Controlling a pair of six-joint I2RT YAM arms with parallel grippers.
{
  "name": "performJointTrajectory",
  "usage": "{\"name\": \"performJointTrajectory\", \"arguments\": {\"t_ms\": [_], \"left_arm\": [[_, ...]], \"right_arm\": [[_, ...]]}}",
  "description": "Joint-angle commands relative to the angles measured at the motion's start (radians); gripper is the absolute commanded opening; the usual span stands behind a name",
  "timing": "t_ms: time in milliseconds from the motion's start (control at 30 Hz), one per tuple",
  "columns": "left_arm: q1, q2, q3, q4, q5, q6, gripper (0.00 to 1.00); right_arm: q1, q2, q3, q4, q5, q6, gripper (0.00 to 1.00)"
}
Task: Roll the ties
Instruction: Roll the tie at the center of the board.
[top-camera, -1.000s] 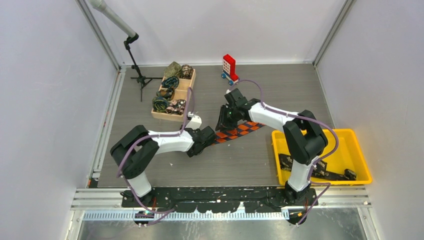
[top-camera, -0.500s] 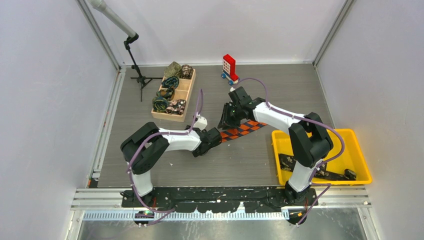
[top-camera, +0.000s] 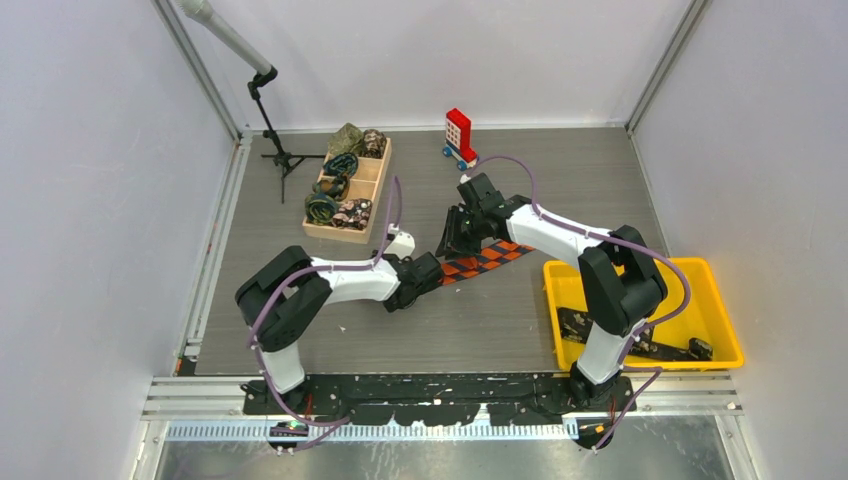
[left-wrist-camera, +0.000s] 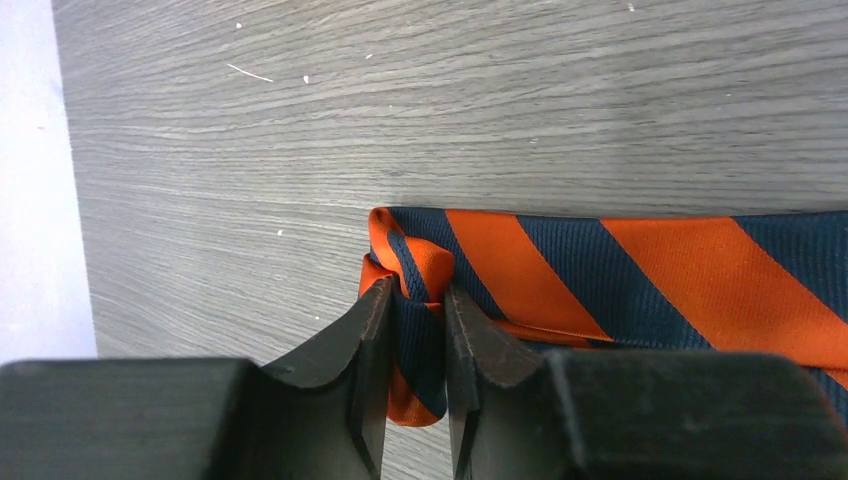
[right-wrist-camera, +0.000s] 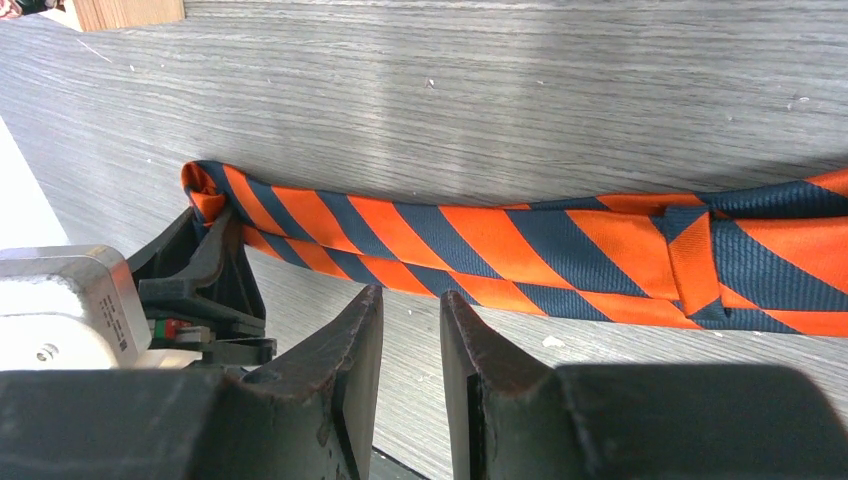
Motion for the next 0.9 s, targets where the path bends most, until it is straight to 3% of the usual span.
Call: {"name": "performJointTrajectory", "arguments": {"t_ms": [0, 867], "left_arm": [[-0.010, -0.030, 0.021, 0.041, 0.117, -0.067, 0.27], [-0.007, -0.165, 0.033, 0.021, 0.218, -0.110, 0.39]], "right_arm": [[-0.002, -0.054, 0.021, 0.003, -0.005, -0.008, 0.33], [0.005, -0.060, 0.042, 0.005, -0.024, 0.006, 0.33]]}}
